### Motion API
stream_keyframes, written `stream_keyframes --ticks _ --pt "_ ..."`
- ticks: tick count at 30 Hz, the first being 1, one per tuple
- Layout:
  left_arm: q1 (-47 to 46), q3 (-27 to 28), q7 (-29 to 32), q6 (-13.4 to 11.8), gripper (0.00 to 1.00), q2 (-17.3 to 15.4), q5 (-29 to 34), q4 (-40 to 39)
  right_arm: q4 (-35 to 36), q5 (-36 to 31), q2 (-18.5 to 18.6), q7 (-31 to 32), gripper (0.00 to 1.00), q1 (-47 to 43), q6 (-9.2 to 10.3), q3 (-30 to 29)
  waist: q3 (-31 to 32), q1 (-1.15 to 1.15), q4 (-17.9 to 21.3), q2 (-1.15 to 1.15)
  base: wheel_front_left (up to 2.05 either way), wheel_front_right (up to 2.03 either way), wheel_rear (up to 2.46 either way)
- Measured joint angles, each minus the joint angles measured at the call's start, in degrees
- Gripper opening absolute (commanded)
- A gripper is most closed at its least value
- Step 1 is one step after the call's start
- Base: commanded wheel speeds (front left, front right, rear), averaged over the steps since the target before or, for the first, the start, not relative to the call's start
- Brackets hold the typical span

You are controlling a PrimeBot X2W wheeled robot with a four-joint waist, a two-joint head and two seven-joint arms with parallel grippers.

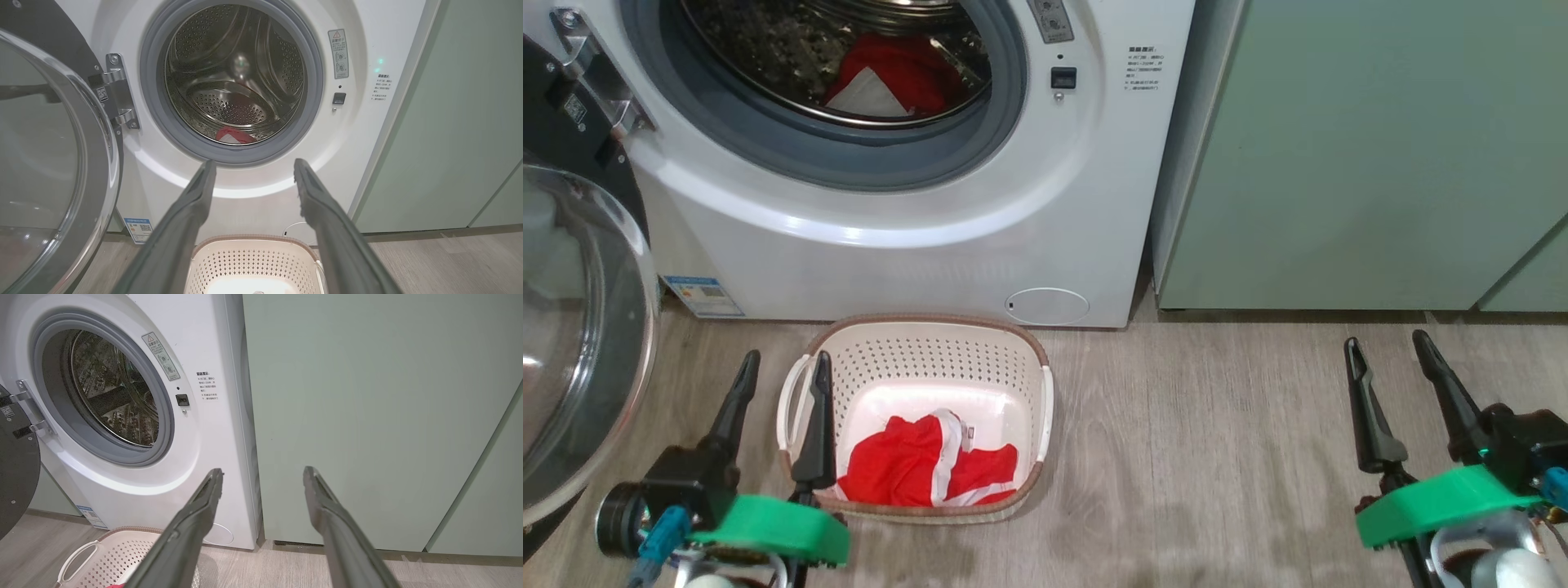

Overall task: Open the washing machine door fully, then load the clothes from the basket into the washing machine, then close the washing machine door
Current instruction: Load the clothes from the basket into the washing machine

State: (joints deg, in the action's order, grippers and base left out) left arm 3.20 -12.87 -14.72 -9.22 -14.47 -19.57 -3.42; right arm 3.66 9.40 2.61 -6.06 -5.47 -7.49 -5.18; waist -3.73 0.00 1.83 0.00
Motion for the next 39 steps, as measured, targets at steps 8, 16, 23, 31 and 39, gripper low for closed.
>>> stream_keyframes --ticks 8,16,23,31,39 --pt "0.0 -0.1 0.0 0.0 1.00 0.0 0.0 0.2 0.0 0.0 0.0 0.0 1.00 0.0 0.00 0.0 -0.3 0.00 0.1 0.00 0.00 0.00 0.00" --pt "-0.1 -0.5 0.0 0.0 1.00 0.0 0.0 0.3 0.1 0.3 0.0 0.0 1.00 0.0 0.00 0.0 -0.6 0.00 -0.1 0.00 0.00 0.00 0.00" --pt "-5.2 -1.8 0.4 1.4 1.00 -0.1 0.4 2.7 1.8 0.8 -0.1 -0.2 1.00 0.7 0.00 0.2 -4.7 0.00 -0.5 0.00 0.00 0.00 0.00" --pt "-19.6 -3.0 2.6 5.1 1.00 0.5 -0.4 14.9 2.9 1.0 -0.1 -1.7 1.00 7.1 0.00 1.4 -14.3 -0.02 0.1 0.00 0.00 0.00 0.00" --pt "-33.3 -4.8 6.9 10.3 1.00 2.4 -2.4 34.8 2.4 1.3 -0.1 -4.2 1.00 13.6 0.00 3.9 -25.6 -0.03 2.0 0.00 0.00 0.00 0.00"
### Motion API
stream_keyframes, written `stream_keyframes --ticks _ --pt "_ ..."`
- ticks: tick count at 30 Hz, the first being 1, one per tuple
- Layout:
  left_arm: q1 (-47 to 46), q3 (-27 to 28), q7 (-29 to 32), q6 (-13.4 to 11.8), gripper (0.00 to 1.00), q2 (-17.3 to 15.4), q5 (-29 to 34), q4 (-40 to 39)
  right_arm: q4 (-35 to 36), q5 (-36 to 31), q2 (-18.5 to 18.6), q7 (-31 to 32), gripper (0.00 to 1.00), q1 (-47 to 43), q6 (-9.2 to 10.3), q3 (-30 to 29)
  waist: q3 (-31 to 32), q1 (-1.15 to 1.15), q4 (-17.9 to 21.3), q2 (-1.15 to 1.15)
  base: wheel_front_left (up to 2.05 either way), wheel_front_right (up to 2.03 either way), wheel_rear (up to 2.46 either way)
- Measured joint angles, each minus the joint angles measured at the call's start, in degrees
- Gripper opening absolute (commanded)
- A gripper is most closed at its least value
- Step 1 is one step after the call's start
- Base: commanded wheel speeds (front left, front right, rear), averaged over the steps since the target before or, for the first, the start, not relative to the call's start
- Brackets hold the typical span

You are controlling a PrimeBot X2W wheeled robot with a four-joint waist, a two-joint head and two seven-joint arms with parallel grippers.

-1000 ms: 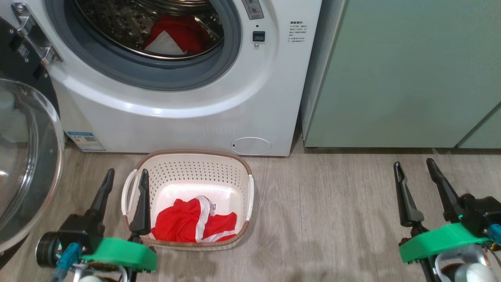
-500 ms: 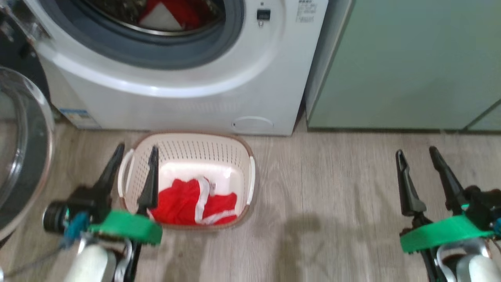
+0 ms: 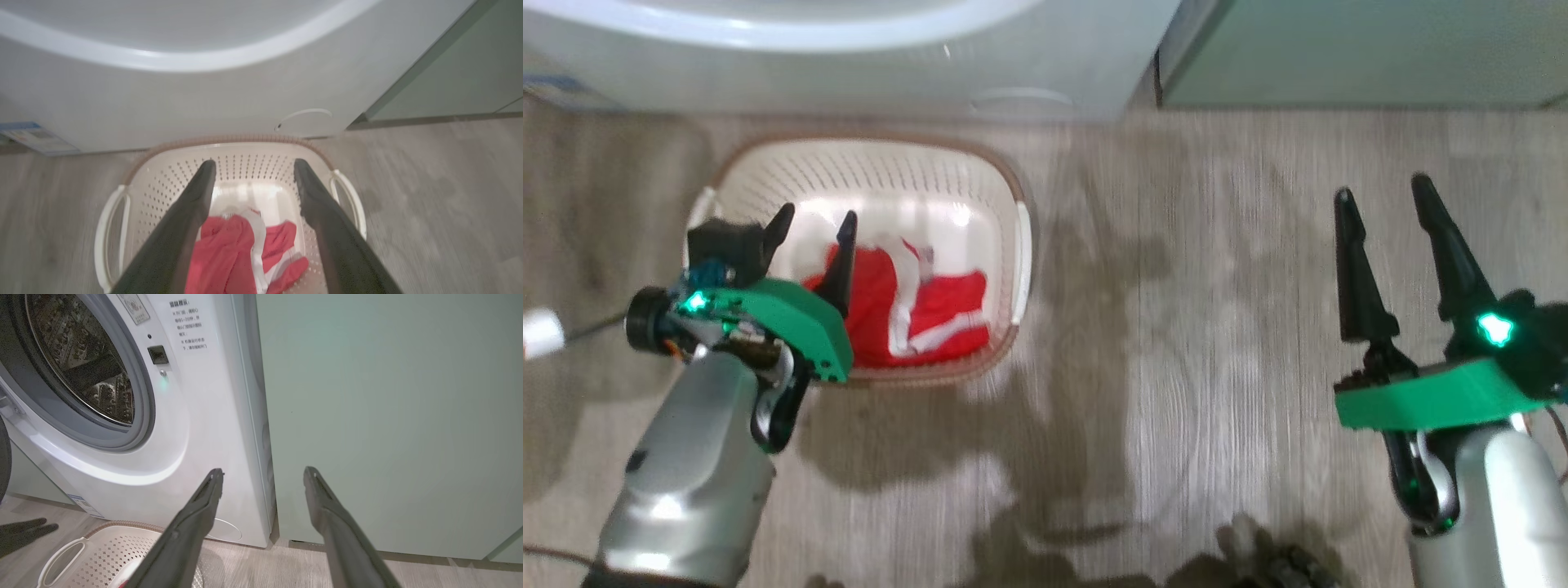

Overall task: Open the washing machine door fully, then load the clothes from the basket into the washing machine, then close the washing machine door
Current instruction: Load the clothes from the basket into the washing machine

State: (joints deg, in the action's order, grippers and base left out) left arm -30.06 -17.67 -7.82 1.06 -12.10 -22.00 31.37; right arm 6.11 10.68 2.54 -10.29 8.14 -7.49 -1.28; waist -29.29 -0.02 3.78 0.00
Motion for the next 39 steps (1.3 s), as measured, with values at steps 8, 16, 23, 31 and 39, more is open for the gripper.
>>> stream_keyframes --ticks 8,16,23,31,39 --pt "-10.0 -1.0 4.1 3.9 1.00 0.3 -1.5 16.3 -1.1 1.2 0.0 -1.9 1.00 5.7 0.00 3.2 -9.8 0.00 2.4 0.00 0.00 0.00 0.00" --pt "-17.5 -1.0 5.3 5.7 1.00 -2.8 -2.8 26.7 -3.1 3.6 0.1 -3.8 1.00 10.4 0.00 6.6 -19.8 0.01 6.0 0.00 0.00 0.00 0.00" --pt "-21.6 -0.9 5.8 5.9 1.00 -7.1 -3.8 31.5 -4.1 6.3 0.1 -4.2 1.00 12.8 0.00 9.1 -26.7 0.01 9.9 0.00 0.00 0.00 0.00" --pt "-25.0 -1.8 7.3 6.3 1.00 -10.4 -3.8 34.8 -3.4 8.1 0.1 -4.2 1.00 13.9 0.00 11.0 -31.8 0.02 13.6 0.00 0.00 0.00 0.00" --pt "-27.3 -2.8 7.8 6.6 0.00 -12.1 -3.8 36.8 -3.4 8.6 0.1 -4.2 1.00 15.0 0.00 11.6 -32.8 0.03 14.6 0.00 0.00 0.00 0.00"
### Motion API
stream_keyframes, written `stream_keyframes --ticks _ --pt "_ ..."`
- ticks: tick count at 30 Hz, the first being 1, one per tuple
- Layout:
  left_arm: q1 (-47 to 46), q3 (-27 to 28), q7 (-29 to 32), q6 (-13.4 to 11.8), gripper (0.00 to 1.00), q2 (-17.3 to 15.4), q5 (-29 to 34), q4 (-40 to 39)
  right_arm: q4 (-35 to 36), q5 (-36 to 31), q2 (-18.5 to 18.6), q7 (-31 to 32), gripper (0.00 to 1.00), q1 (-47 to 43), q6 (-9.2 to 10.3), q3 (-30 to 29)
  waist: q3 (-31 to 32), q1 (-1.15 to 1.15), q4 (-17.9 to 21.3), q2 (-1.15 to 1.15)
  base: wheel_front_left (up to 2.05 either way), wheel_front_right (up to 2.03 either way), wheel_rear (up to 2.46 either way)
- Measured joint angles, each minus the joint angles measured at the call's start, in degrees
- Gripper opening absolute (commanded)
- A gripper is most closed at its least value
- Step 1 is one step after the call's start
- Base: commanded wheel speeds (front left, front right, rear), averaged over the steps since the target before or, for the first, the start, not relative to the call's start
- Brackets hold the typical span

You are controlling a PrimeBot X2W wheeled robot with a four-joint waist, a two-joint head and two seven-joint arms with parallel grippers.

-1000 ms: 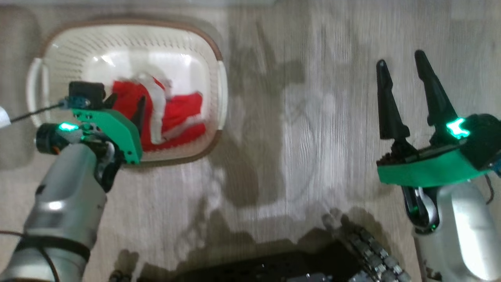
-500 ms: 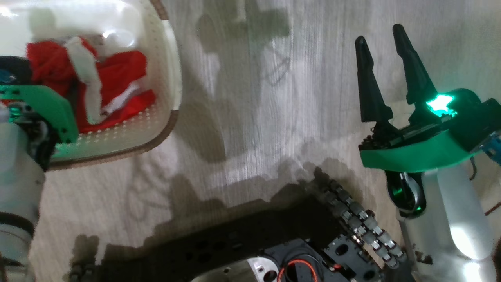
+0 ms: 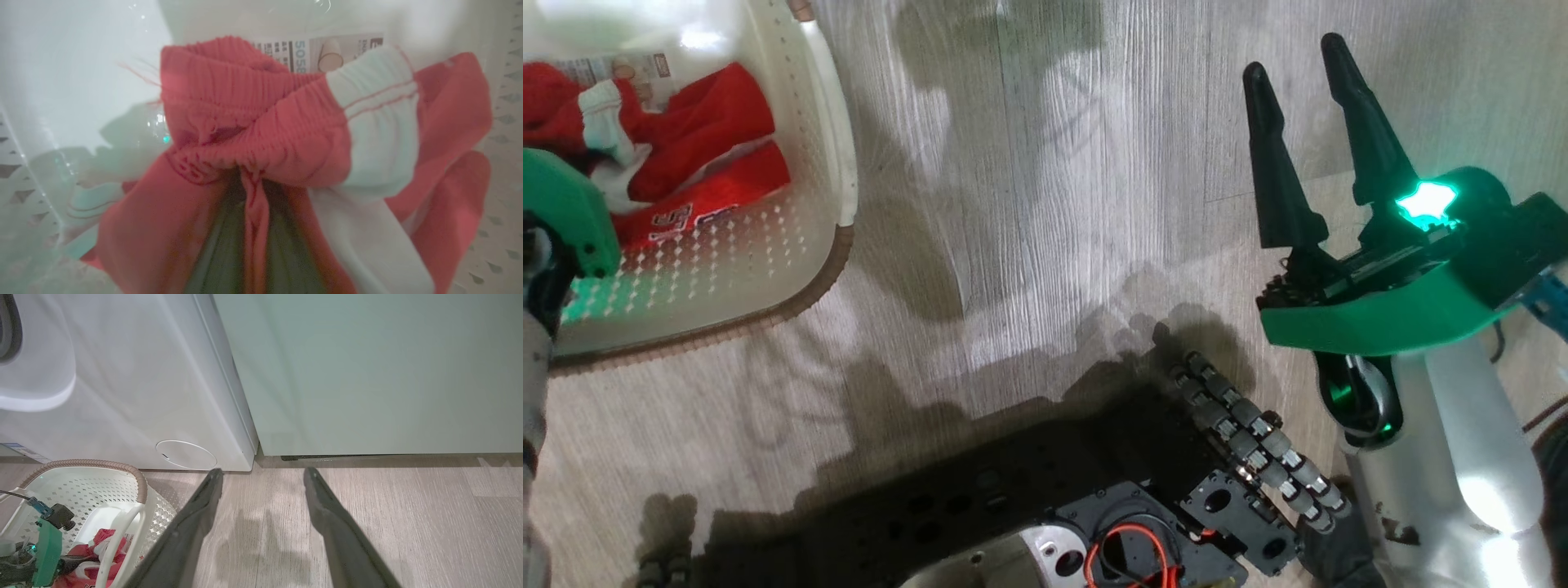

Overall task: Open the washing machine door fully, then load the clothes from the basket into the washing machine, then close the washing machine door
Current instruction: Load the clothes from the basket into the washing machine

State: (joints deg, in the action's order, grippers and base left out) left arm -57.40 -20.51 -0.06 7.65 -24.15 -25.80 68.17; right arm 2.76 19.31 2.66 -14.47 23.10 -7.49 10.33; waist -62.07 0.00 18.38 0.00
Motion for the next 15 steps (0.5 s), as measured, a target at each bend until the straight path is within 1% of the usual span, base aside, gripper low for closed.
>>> stream_keyframes --ticks 3,7,15 --pt "-0.3 -1.1 0.1 0.0 0.00 0.4 0.2 1.2 -0.1 0.0 0.0 0.0 1.00 0.0 0.00 0.0 1.0 0.00 -0.3 0.00 0.00 0.00 0.00" --pt "-0.3 -1.5 0.4 -0.3 0.00 1.9 0.1 1.9 -0.5 -0.2 0.0 0.0 1.00 0.0 0.00 -0.7 2.9 -0.01 -1.1 0.00 0.00 0.00 0.00" --pt "1.9 -2.0 -8.2 -0.8 0.00 3.9 0.1 0.2 -1.2 -2.1 0.0 0.0 1.00 -0.6 0.00 -3.9 9.4 0.00 -3.6 0.00 0.00 0.00 0.00"
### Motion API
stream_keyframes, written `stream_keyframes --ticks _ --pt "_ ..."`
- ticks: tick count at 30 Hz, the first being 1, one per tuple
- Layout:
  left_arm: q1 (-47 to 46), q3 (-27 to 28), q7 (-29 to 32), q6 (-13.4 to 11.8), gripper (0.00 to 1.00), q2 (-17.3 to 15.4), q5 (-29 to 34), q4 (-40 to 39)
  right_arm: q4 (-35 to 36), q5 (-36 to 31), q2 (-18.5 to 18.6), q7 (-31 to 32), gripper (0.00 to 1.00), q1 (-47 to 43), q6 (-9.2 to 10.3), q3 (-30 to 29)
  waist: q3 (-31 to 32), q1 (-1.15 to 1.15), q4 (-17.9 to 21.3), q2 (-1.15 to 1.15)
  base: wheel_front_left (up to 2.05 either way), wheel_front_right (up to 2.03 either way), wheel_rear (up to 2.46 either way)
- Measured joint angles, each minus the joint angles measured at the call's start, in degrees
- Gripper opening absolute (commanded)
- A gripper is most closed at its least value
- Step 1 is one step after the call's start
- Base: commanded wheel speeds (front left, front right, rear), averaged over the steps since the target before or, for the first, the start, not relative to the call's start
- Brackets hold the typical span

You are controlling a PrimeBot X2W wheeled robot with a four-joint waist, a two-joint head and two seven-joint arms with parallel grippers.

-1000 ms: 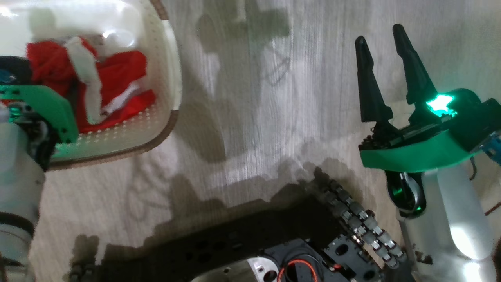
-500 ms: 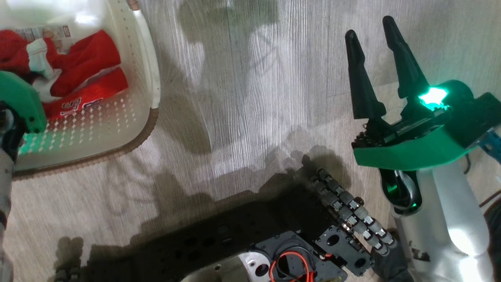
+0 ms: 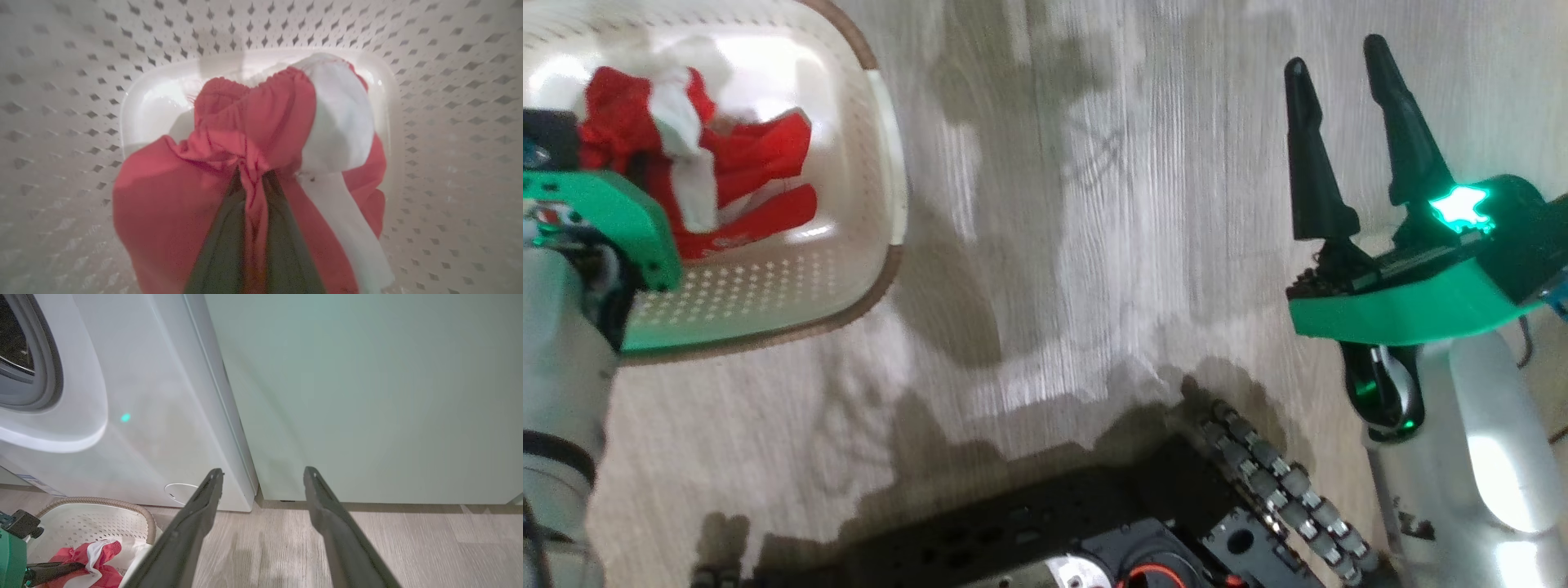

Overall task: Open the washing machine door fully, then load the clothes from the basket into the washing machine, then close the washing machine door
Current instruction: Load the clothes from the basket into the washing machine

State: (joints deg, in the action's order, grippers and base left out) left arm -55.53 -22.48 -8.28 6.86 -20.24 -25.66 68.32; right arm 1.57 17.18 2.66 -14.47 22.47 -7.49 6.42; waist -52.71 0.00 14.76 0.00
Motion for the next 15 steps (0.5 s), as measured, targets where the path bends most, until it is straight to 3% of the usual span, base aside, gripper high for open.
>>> stream_keyframes --ticks 6,15 --pt "4.9 -0.3 -4.4 -0.1 0.00 2.4 -0.1 -3.6 -1.0 -1.7 0.0 0.0 1.00 -3.9 0.00 -2.2 6.1 0.00 -2.6 0.00 0.00 0.00 0.00" --pt "13.7 0.7 -5.9 -3.6 0.00 3.6 -0.6 -18.6 -2.1 -4.0 0.0 0.0 1.00 -8.4 0.00 -5.9 15.6 0.00 -6.7 0.00 0.00 0.00 0.00"
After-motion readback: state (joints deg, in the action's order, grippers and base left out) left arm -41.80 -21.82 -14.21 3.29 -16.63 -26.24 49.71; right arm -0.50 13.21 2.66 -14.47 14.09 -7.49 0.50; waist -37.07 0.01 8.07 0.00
